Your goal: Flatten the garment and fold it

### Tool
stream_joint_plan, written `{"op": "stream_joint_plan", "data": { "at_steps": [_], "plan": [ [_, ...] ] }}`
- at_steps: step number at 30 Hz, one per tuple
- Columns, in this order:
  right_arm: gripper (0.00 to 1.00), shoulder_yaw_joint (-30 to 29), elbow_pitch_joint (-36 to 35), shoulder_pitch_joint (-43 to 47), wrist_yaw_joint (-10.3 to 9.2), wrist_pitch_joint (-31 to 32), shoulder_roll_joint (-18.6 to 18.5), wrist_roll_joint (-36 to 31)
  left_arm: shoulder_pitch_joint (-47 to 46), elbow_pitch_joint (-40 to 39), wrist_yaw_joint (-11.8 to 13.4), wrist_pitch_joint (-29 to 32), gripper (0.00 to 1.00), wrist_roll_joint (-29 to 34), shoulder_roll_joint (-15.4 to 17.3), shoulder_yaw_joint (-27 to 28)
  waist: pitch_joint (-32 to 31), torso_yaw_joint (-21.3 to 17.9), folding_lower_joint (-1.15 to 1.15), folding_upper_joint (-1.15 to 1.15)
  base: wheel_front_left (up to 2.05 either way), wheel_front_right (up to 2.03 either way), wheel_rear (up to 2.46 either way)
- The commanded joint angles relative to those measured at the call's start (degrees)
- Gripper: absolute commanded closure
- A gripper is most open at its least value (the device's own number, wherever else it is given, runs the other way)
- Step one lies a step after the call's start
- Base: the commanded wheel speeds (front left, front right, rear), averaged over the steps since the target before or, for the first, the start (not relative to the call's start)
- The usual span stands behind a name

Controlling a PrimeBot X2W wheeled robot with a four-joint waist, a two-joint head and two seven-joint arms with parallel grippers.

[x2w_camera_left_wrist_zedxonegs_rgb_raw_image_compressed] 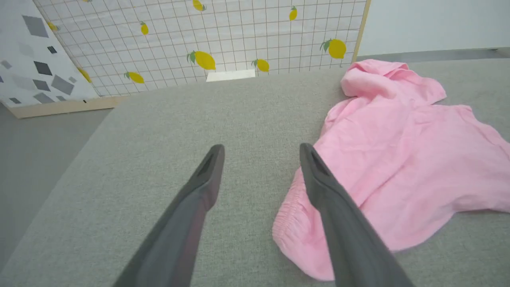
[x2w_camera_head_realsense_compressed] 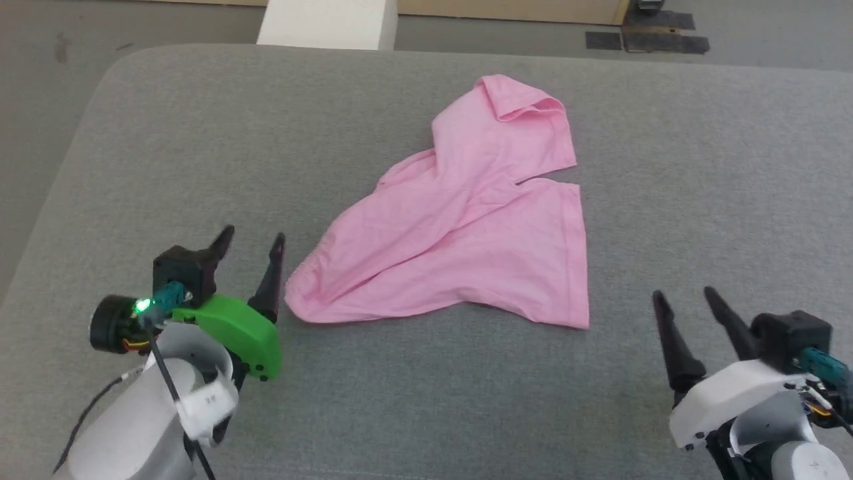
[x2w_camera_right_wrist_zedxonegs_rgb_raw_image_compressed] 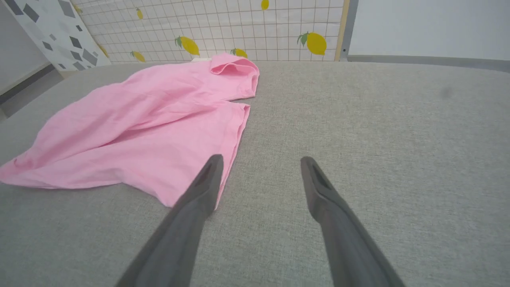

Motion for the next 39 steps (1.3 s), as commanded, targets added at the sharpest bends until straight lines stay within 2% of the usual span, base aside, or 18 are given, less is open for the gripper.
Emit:
{"op": "stream_joint_plan", "data": {
  "at_steps": [1,6,14,18,24,25,26,27,32,39],
  "plan": [
    [0.00,0.8,0.0,-0.4,-0.08,2.4,-0.8,1.1,-0.4,-0.2,0.3,-2.8,0.00,2.5,0.6,-0.5,-0.1,1.2,0.00,0.00,0.00,0.00,0.00],
    [0.00,3.7,2.1,-5.0,-0.08,15.3,-3.9,3.9,0.6,-1.0,1.9,-7.3,0.00,11.1,1.0,-3.1,1.3,3.1,0.00,0.00,0.00,0.00,0.00],
    [0.00,0.7,9.4,-14.9,-0.08,35.2,-2.4,5.5,3.2,-2.3,3.1,-7.9,0.00,15.2,-3.0,-2.7,4.4,7.5,0.00,0.00,0.00,0.00,0.00],
    [0.00,-0.8,12.4,-18.1,-0.08,40.3,-1.4,3.6,3.9,-2.1,2.7,-7.9,0.00,16.2,-4.7,-1.6,5.6,9.6,0.00,0.00,0.00,0.00,0.00],
    [0.00,-0.1,15.5,-18.5,-0.08,44.5,-0.8,1.5,4.5,-1.6,1.5,-7.9,0.00,17.7,-6.3,0.7,6.8,11.6,0.00,0.00,0.00,0.00,0.00],
    [0.30,-0.3,16.0,-18.3,-0.08,44.7,-0.7,0.9,4.6,-1.5,1.2,-7.9,0.00,18.0,-6.5,1.1,6.9,11.8,0.00,0.00,0.00,0.00,0.00],
    [0.80,-0.4,16.4,-18.2,-0.08,44.8,-0.7,0.5,4.6,-1.4,1.0,-7.9,0.00,18.2,-6.7,1.4,7.0,11.9,0.00,0.00,0.00,0.00,0.00],
    [1.00,-0.5,16.7,-18.1,-0.08,44.6,-0.7,0.1,4.7,-1.3,0.8,-7.9,0.00,18.5,-6.9,1.7,7.1,12.0,0.00,0.00,0.00,0.00,0.00],
    [1.00,-1.1,16.4,-17.9,-0.08,42.2,-1.4,-0.8,5.4,-0.3,0.1,-7.9,0.00,19.2,-7.6,3.4,6.2,10.8,0.00,0.00,0.00,0.00,0.00],
    [1.00,-0.5,13.6,-16.7,-0.08,41.7,-7.8,3.3,6.9,1.3,-1.4,-7.9,0.00,19.4,-8.0,4.9,3.5,6.7,0.00,0.00,0.00,0.00,0.00]
  ]
}}
